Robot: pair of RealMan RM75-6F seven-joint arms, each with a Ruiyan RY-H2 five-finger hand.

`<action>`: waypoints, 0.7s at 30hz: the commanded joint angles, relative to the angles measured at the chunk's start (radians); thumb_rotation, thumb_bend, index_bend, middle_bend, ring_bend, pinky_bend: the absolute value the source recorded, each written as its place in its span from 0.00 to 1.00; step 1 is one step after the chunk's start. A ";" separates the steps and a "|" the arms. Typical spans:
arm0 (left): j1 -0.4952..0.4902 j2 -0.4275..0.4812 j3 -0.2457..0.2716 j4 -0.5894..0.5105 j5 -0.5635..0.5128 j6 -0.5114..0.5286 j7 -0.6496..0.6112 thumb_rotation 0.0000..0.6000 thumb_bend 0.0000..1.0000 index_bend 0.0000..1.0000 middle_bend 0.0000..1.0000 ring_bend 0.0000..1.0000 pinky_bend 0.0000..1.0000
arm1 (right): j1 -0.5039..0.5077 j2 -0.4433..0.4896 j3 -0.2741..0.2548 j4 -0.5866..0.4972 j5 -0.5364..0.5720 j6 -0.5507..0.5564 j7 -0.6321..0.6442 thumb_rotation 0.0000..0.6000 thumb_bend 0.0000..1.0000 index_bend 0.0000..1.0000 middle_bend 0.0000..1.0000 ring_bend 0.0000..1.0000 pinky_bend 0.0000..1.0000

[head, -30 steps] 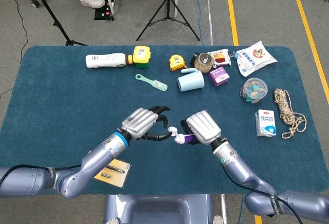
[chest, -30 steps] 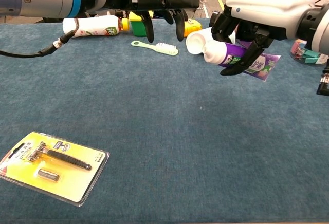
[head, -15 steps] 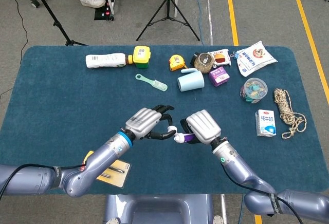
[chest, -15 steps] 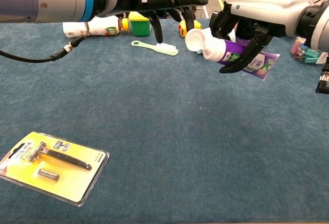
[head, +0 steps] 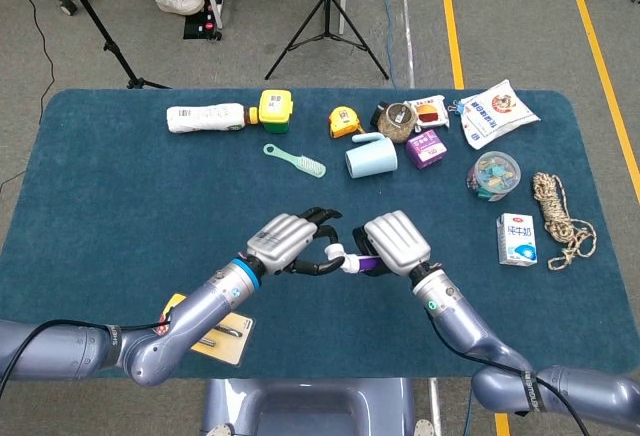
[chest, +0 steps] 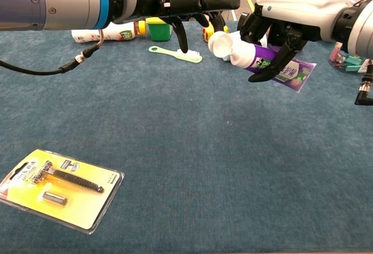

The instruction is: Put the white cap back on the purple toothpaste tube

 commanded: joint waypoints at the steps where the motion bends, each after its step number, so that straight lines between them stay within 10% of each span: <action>1: -0.001 0.003 0.000 -0.001 -0.004 -0.006 -0.005 0.12 0.24 0.35 0.11 0.07 0.32 | 0.002 0.001 -0.001 0.004 0.011 -0.005 -0.002 1.00 0.26 0.87 0.92 1.00 0.98; 21: -0.028 -0.024 0.007 -0.004 -0.021 0.002 0.001 0.12 0.24 0.35 0.11 0.06 0.32 | 0.026 -0.014 0.011 0.013 0.112 -0.015 -0.048 1.00 0.26 0.87 0.92 1.00 0.98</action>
